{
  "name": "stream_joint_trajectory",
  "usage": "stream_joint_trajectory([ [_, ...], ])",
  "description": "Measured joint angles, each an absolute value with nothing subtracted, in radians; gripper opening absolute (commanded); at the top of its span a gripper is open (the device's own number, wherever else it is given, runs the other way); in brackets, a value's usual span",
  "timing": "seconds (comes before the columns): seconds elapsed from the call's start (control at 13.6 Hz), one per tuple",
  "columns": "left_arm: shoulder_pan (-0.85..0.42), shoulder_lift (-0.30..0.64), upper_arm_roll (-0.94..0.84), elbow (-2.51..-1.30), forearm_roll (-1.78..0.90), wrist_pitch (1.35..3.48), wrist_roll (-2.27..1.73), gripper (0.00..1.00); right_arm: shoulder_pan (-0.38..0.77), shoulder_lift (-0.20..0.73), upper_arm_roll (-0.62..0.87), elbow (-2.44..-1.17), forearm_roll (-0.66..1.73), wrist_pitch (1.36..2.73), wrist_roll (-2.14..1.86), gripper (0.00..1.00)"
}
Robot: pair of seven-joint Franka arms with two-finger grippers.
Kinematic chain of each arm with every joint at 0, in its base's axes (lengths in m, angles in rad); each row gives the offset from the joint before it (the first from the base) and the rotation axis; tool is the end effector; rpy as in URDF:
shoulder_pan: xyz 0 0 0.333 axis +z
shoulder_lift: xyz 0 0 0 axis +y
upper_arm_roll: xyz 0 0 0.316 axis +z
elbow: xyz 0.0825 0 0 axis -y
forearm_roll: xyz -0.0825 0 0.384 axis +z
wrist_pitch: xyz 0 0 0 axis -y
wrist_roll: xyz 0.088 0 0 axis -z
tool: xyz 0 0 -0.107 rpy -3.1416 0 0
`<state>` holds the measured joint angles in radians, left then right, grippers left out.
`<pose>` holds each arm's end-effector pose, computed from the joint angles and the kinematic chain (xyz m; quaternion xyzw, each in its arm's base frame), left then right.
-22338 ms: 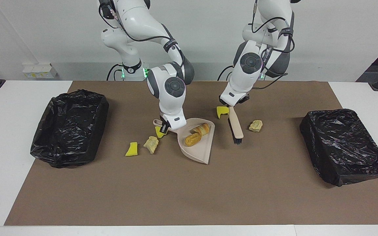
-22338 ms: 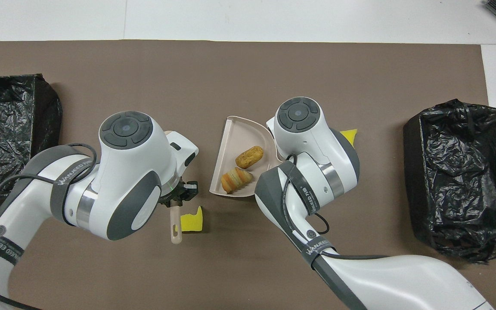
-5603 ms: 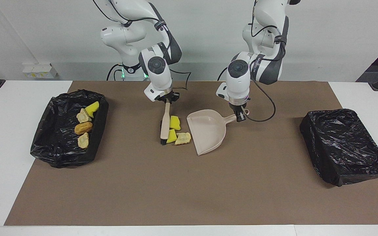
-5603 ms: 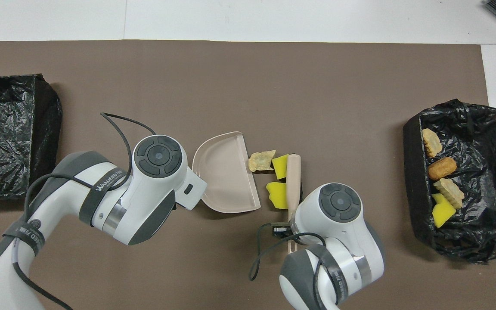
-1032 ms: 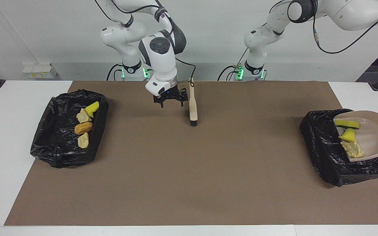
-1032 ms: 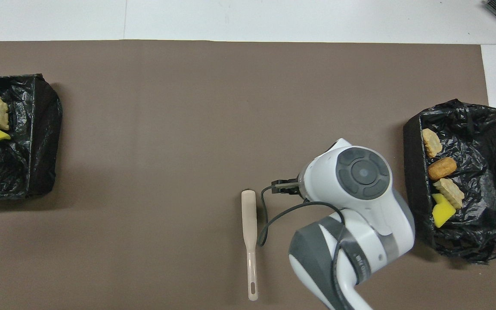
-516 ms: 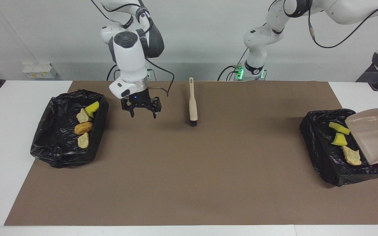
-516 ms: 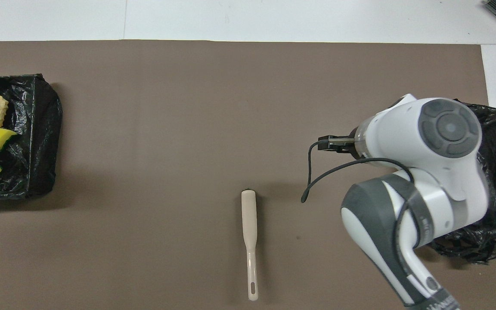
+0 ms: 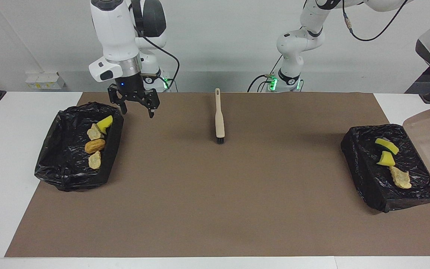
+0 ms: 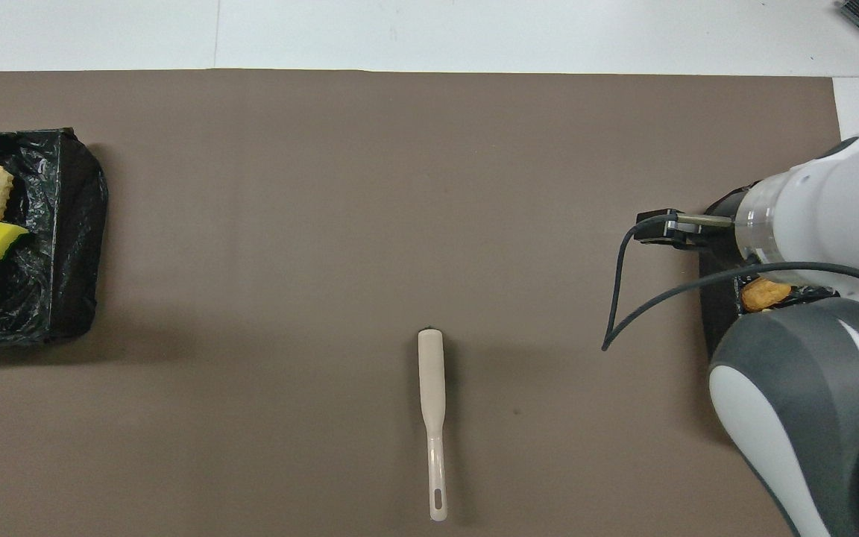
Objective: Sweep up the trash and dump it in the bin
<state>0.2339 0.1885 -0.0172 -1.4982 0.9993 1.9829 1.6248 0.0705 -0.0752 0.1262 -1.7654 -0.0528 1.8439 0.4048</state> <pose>0.6231 0.1924 0.6173 -0.5816 0.6575 0.2886 0.3823 0.5428 0.1063 0.5980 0.9918 -0.0982 0.0821 0.0066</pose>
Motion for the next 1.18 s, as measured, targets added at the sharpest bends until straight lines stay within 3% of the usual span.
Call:
stream_joint_trajectory([
  [0.44,0.210,0.188,-0.018,-1.517,0.574,1.888,1.592,0.00,0.057,-0.116,0.026,-1.692,-0.075,1.756,0.293,1.00],
  [0.81,0.197,0.187,-0.023,-1.584,0.273,1.849,1.577,0.00,0.009,-0.147,-0.051,-1.541,-0.114,1.532,0.087,1.00],
  [1.18,0.050,0.183,-0.031,-1.667,0.216,1.839,1.149,0.00,0.002,-0.159,-0.109,-1.583,-0.111,1.466,0.009,1.00],
])
